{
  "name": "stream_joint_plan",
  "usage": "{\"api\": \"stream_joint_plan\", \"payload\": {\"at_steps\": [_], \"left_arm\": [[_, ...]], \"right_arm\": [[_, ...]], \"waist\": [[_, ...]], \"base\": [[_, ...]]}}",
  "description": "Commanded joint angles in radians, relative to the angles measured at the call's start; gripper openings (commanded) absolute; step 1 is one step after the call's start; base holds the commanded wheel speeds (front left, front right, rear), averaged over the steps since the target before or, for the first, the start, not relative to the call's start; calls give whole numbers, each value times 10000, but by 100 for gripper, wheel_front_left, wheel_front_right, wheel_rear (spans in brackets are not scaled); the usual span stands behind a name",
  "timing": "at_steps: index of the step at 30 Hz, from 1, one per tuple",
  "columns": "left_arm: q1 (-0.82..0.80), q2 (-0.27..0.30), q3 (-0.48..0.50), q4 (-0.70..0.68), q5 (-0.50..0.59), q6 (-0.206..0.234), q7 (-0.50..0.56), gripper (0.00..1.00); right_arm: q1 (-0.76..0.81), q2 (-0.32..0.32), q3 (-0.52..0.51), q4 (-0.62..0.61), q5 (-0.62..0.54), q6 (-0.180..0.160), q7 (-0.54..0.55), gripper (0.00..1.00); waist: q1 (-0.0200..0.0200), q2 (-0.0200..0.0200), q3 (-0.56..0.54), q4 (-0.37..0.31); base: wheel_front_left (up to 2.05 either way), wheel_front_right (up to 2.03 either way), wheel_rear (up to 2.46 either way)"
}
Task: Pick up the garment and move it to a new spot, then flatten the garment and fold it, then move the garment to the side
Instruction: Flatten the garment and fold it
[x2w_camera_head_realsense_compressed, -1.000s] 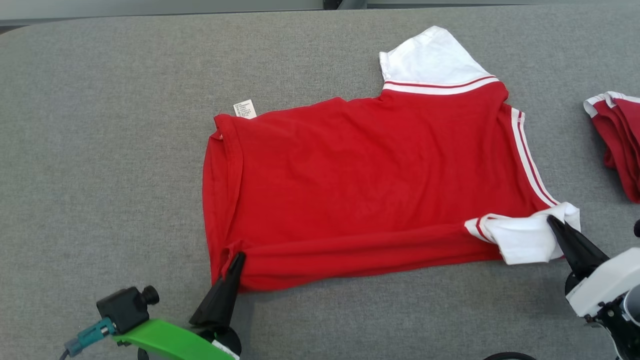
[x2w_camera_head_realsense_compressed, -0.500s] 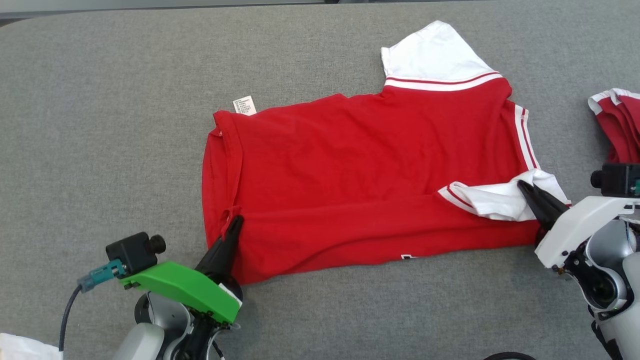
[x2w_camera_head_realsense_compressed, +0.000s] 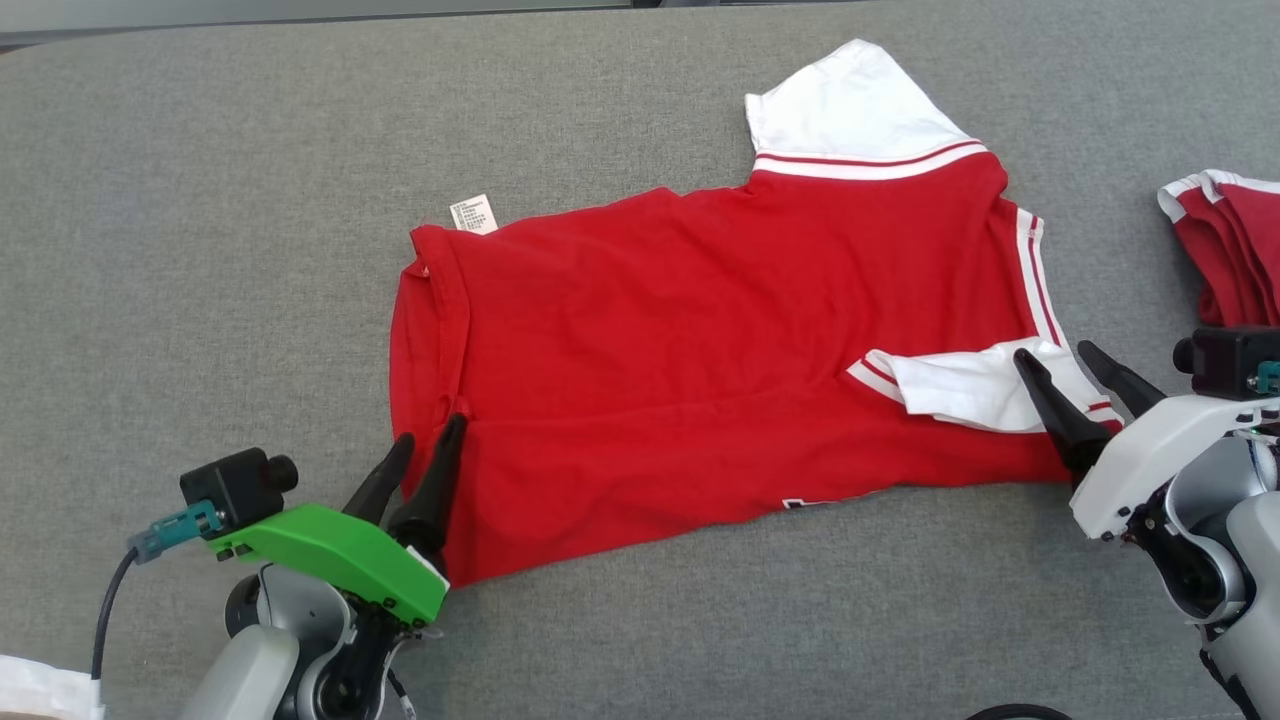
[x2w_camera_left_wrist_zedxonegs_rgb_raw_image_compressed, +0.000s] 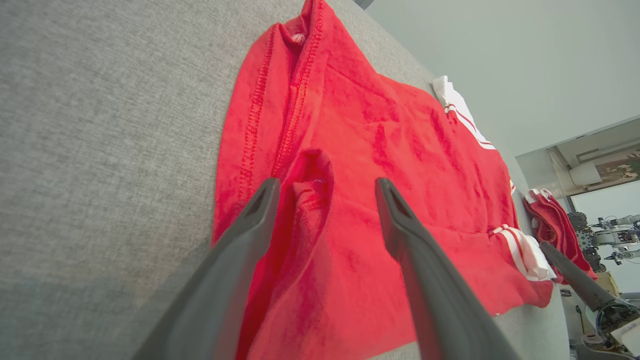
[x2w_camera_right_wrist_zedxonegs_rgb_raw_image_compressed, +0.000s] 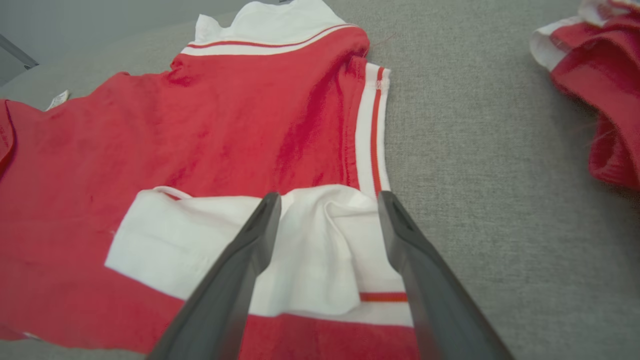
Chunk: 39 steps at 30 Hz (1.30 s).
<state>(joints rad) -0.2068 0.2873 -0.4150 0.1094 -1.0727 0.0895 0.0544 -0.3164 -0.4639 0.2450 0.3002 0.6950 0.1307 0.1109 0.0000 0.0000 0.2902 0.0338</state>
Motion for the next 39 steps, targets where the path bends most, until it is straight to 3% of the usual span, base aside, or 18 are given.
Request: {"api": "stream_joint_plan", "payload": {"at_steps": [1,7,11,16,22,26,39], "left_arm": [[-84,143,73,-4,70,38,-13,100],[507,633,159,-328,416,320,-202,100],[1030,992,243,-865,1163,562,-1027,100],[1817,1205,90,-1526,2451,951,-2393,100],[2426,1064,-421,-1350,3371,1136,-2896,100],[2033,896,-911,-977,3453,952,-2414,100],[915,797,-1592,138,3259,1035,-369,100]], "right_arm": [[-69,-179,105,10,2,-1,-253,100],[304,-648,239,-92,-422,-3,-1249,100],[679,-845,-158,-272,-1054,-3,-2199,100],[1742,-463,-1345,-608,-2142,-1,-3350,100],[2975,233,-2158,-973,-3219,-3,-3474,100],[2846,394,-1752,-774,-3321,-3,-2871,100],[1210,245,-569,720,-2771,-4,-1660,100]], "waist": [[0,0,-53,-47],[0,0,-352,-183],[0,0,-692,-265],[0,0,-1196,-262],[0,0,-1376,-330],[0,0,-1072,-288],[0,0,-187,24]], "base": [[0,0,0],[0,0,0],[0,0,0],[0,0,0],[0,0,0],[0,0,0],[0,0,0]]}}
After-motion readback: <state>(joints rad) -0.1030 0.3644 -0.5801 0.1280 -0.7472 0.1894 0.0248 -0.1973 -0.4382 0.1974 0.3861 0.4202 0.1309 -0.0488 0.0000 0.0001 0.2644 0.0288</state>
